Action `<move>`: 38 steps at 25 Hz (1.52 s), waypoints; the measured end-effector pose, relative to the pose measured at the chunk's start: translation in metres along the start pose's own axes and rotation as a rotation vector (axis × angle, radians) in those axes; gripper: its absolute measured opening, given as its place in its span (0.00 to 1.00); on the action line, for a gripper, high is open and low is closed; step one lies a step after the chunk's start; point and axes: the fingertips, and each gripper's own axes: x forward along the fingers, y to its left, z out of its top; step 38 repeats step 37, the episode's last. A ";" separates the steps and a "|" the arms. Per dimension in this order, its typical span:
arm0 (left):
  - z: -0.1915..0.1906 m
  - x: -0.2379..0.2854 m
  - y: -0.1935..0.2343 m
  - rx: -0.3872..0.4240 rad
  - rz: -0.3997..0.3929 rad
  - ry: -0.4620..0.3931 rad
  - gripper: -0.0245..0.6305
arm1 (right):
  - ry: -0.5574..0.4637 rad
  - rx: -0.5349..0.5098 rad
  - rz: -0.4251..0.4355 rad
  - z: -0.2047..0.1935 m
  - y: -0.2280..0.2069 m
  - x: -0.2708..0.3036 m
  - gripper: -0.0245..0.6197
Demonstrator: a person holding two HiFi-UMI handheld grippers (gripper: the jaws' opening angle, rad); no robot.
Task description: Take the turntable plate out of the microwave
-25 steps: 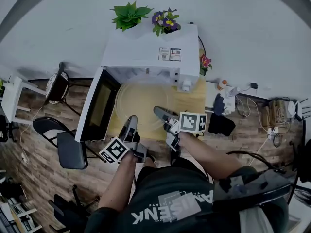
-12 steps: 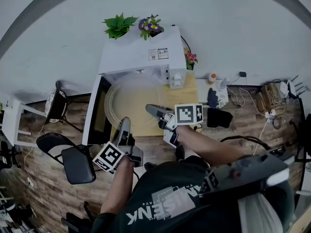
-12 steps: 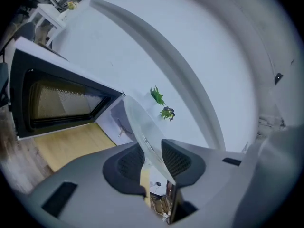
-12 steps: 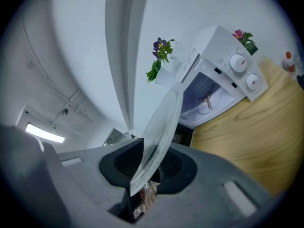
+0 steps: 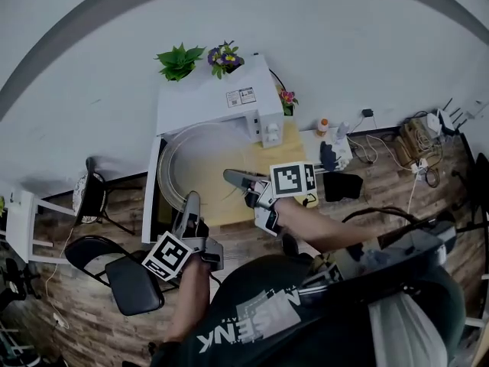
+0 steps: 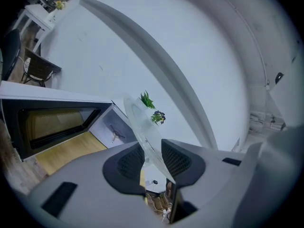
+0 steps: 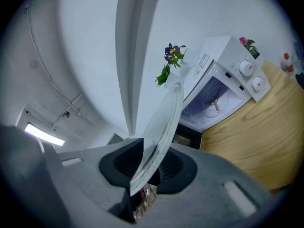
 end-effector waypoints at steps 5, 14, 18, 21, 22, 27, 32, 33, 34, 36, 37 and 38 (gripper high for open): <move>0.008 -0.002 -0.001 -0.001 -0.020 -0.011 0.21 | -0.009 -0.038 0.003 0.003 0.009 0.004 0.16; 0.014 0.003 -0.005 -0.028 -0.049 -0.014 0.21 | -0.021 -0.061 0.000 0.011 0.015 0.009 0.16; 0.015 0.004 -0.006 -0.021 -0.055 -0.009 0.21 | -0.024 -0.057 -0.002 0.011 0.016 0.008 0.17; 0.015 0.004 -0.008 -0.021 -0.059 -0.009 0.21 | -0.024 -0.061 -0.003 0.012 0.017 0.007 0.17; 0.015 0.003 -0.009 -0.022 -0.059 -0.008 0.21 | -0.024 -0.061 -0.003 0.012 0.018 0.006 0.17; 0.014 0.001 -0.010 -0.007 -0.054 -0.004 0.21 | -0.025 -0.059 -0.005 0.010 0.018 0.003 0.17; 0.011 -0.001 -0.011 -0.003 -0.054 -0.002 0.21 | -0.022 -0.064 -0.005 0.008 0.018 0.001 0.17; 0.012 -0.001 -0.011 0.018 -0.047 0.000 0.21 | -0.023 -0.065 -0.004 0.008 0.018 0.000 0.17; 0.014 -0.002 -0.011 0.041 -0.038 0.003 0.21 | -0.024 -0.065 -0.004 0.008 0.018 0.000 0.17; 0.014 -0.002 -0.012 0.041 -0.039 0.004 0.21 | -0.025 -0.066 -0.001 0.008 0.019 0.001 0.17; 0.014 -0.002 -0.012 0.029 -0.043 0.004 0.21 | -0.025 -0.066 0.000 0.008 0.020 0.001 0.17; 0.014 -0.002 -0.012 0.029 -0.043 0.004 0.21 | -0.025 -0.066 0.000 0.008 0.020 0.001 0.17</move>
